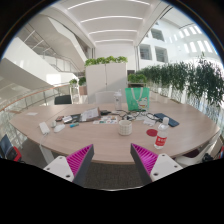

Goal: Pour water

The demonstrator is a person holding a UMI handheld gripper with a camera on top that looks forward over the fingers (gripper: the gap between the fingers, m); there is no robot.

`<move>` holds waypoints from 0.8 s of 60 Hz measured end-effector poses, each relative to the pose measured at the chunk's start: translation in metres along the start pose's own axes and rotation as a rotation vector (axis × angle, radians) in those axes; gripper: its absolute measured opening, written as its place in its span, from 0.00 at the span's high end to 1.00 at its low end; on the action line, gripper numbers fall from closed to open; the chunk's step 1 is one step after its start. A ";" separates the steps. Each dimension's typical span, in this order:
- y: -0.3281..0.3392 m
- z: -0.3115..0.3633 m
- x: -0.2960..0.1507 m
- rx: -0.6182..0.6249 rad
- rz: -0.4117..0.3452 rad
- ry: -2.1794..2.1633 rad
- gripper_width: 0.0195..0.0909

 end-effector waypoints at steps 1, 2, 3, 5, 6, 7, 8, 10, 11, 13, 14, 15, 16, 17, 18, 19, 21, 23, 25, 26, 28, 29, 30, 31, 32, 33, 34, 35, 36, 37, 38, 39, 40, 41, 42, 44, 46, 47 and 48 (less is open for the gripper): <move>0.000 -0.001 0.000 0.005 -0.002 -0.004 0.12; -0.002 -0.005 0.002 0.009 -0.004 -0.006 0.12; -0.002 -0.004 0.000 0.013 -0.004 -0.008 0.12; -0.006 -0.011 0.003 0.023 -0.007 -0.007 0.12; -0.006 -0.012 0.003 0.030 -0.007 -0.006 0.12; -0.008 -0.016 0.002 0.035 -0.009 -0.005 0.12; -0.011 -0.018 0.005 0.041 -0.012 -0.006 0.12; -0.017 -0.026 0.009 0.048 -0.012 -0.008 0.13; -0.020 -0.030 0.011 0.051 -0.012 -0.010 0.12; -0.028 -0.040 0.014 0.058 -0.014 -0.013 0.12; -0.032 -0.046 0.015 0.064 -0.015 -0.014 0.12; -0.036 -0.053 0.016 0.070 -0.016 -0.014 0.12; -0.041 -0.060 0.017 0.078 -0.017 -0.011 0.12; -0.045 -0.068 0.018 0.086 -0.019 -0.010 0.12; -0.050 -0.075 0.018 0.094 -0.023 -0.008 0.12; -0.055 -0.083 0.018 0.101 -0.028 -0.006 0.12; -0.065 -0.101 0.018 0.115 -0.038 -0.005 0.12; -0.077 -0.119 0.018 0.134 -0.044 -0.010 0.12; -0.090 -0.137 0.017 0.150 -0.053 -0.018 0.11; -0.097 -0.146 0.017 0.156 -0.057 -0.022 0.12; -0.110 -0.164 0.017 0.166 -0.064 -0.030 0.09; -0.117 -0.172 0.017 0.173 -0.064 -0.034 0.11; -0.125 -0.180 0.018 0.181 -0.064 -0.037 0.11; -0.132 -0.187 0.018 0.187 -0.066 -0.036 0.11; -0.140 -0.195 0.017 0.191 -0.068 -0.033 0.08; -0.148 -0.201 0.017 0.194 -0.071 -0.028 0.11; -0.155 -0.209 0.017 0.198 -0.075 -0.023 0.08; -0.163 -0.215 0.017 0.202 -0.077 -0.019 0.11; -0.170 -0.221 0.017 0.206 -0.077 -0.017 0.11; -0.178 -0.227 0.018 0.209 -0.078 -0.016 0.11; -0.184 -0.231 0.018 0.212 -0.079 -0.017 0.11; -0.190 -0.235 0.018 0.213 -0.083 -0.018 0.11; -0.196 -0.240 0.017 0.214 -0.088 -0.018 0.11; -0.202 -0.244 0.017 0.216 -0.094 -0.019 0.11; -0.208 -0.247 0.016 0.218 -0.102 -0.020 0.11; -0.219 -0.253 0.014 0.221 -0.121 -0.021 0.11; -0.230 -0.257 0.013 0.223 -0.139 -0.022 0.11; -0.233 -0.259 0.013 0.228 -0.146 -0.023 0.13; -0.237 -0.261 0.013 0.232 -0.151 -0.022 0.18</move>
Point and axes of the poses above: the point between the fingertips, and its own axes, seen from behind it with the camera up: z to the left, x down, y backward, against the way the camera looks, the point moved 9 cm from there along y, backward, against the way the camera looks, and after that the axes turned 5 degrees about -y, right-handed, at the moved point
